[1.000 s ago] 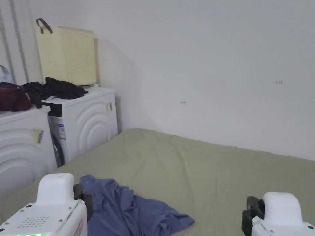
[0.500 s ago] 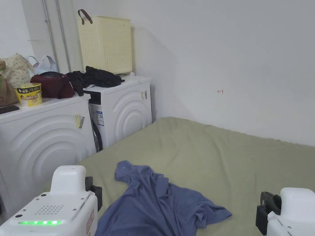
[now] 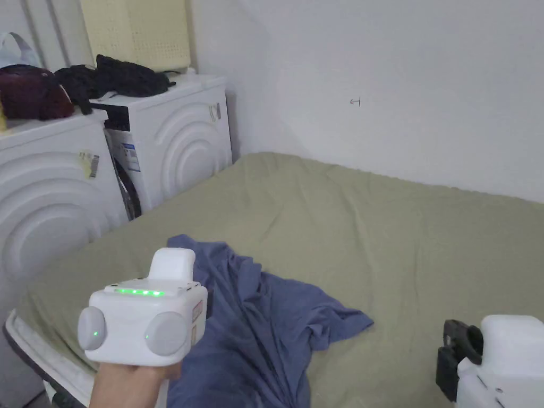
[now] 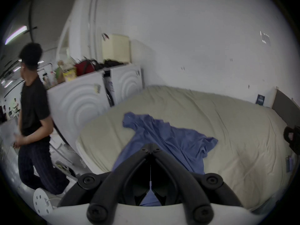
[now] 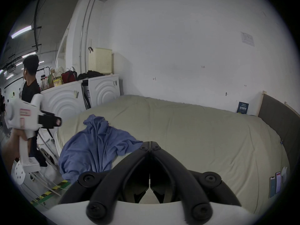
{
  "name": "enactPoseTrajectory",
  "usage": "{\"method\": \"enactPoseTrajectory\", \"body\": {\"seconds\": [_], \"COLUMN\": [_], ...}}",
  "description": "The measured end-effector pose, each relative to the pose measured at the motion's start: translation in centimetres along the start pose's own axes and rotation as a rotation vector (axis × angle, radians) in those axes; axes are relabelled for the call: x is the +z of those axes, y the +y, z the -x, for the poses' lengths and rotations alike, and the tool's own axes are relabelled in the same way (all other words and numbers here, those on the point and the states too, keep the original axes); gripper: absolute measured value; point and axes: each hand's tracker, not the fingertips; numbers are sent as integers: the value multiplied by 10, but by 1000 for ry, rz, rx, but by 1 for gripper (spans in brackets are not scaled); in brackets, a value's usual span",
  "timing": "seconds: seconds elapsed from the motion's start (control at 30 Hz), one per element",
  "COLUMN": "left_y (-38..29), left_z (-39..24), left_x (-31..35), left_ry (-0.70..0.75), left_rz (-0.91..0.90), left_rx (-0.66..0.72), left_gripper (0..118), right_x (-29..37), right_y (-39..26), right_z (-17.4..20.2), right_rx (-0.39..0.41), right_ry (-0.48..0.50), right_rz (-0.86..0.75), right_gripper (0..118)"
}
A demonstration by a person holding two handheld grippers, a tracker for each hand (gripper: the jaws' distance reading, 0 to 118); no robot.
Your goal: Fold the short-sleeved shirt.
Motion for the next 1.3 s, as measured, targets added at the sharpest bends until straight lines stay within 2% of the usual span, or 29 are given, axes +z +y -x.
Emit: {"method": "enactPoseTrajectory", "body": {"seconds": [0.17, 0.2, 0.23, 0.27, 0.3, 0.33, 0.4, 0.6, 0.73, 0.77, 0.83, 0.87, 0.9, 0.93, 1.0, 1.1, 1.17, 1.3], "left_y": [-14, -17, -19, -20, -22, -25, -36, -53, -52, -50, -40, -37, -35, -33, -32, -27, -15, 14], "left_z": [-17, -21, -24, -25, -26, -27, -35, -58, -50, -48, -49, -51, -48, -48, -50, -54, -66, -123], "left_x": [-90, -105, -119, -131, -145, -160, -166, -200, -194, -191, -179, -177, -172, -172, -168, -160, -150, -131], "left_ry": [-131, -133, -151, -167, -181, -184, -157, -73, -84, -78, -97, -103, -54, -101, -85, -89, -155, -239], "left_rz": [261, 289, 333, 370, 423, 506, 504, 605, 575, 556, 499, 486, 478, 484, 486, 460, 420, 360], "left_rx": [73, 64, 63, 73, 99, 114, 123, -9, 28, 23, -41, -53, -48, -26, -73, -26, 16, -68], "left_gripper": [0, 7, 27, 81, 115, 118, 115, 114, 112, 100, 56, 0, 0, 0, 0, 0, 0, 0], "right_x": [-15, -18, -21, -23, -25, -27, -31, -34, -29, -27, -20, -18, -15, -11, 0, 17, 26, 46], "right_y": [-18, -21, -25, -27, -31, -34, -39, -54, -62, -63, -65, -66, -66, -66, -65, -61, -60, -58], "right_z": [-7, -9, -10, -11, -13, -15, -19, -28, -35, -37, -41, -42, -44, -45, -49, -58, -67, -85], "right_rx": [-20, -21, -19, -20, -25, -34, -47, -57, -57, -59, -70, -75, -79, -81, -76, -73, -79, -88], "right_ry": [2, -4, -5, -6, -10, -12, -8, -29, -42, -45, -47, -50, -52, -55, -60, -84, -103, -155], "right_rz": [64, 77, 89, 98, 111, 124, 145, 196, 222, 225, 230, 231, 231, 231, 224, 202, 193, 180], "right_gripper": [0, 0, 0, 0, 0, 0, 0, 0, 0, 0, 0, 0, 0, 0, 0, 0, 0, 0]}}
